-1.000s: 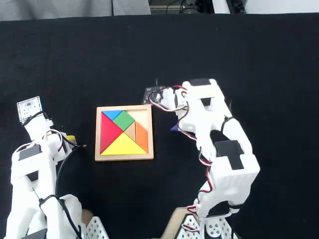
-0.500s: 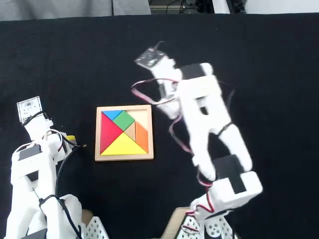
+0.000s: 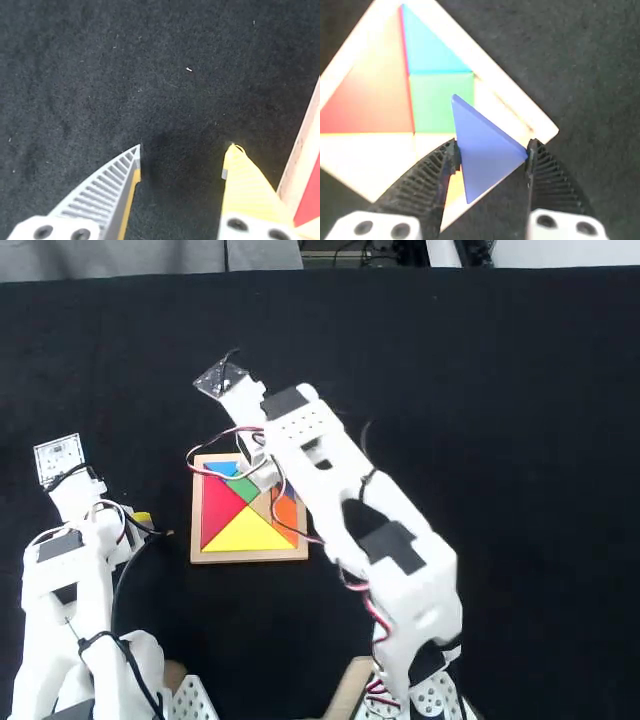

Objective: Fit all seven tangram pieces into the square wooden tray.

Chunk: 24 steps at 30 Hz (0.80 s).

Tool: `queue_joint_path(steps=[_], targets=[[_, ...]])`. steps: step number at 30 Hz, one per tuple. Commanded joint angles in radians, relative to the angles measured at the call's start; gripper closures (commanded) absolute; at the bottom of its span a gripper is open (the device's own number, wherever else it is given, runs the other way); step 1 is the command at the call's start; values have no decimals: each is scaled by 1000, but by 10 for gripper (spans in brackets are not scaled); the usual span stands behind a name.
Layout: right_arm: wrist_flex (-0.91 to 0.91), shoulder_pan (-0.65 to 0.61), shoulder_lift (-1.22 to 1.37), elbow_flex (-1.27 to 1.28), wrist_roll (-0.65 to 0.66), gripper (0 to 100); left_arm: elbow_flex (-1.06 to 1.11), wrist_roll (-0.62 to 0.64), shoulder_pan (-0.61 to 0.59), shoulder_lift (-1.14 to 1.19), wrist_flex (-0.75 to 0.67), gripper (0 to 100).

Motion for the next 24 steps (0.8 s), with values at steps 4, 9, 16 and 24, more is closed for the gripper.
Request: queue_joint_path(steps=[4,9,16,24], targets=[[52,12,68,-197,-37,808,-8,9,13,-18,-14,737],[66,11,91,-219,-38,808,-8,9,13,-18,-14,737],[103,9,93,-211,-38,805,-8,9,13,-18,-14,737],[121,6,94,-208,-34,802,-8,9,13,-18,-14,737]])
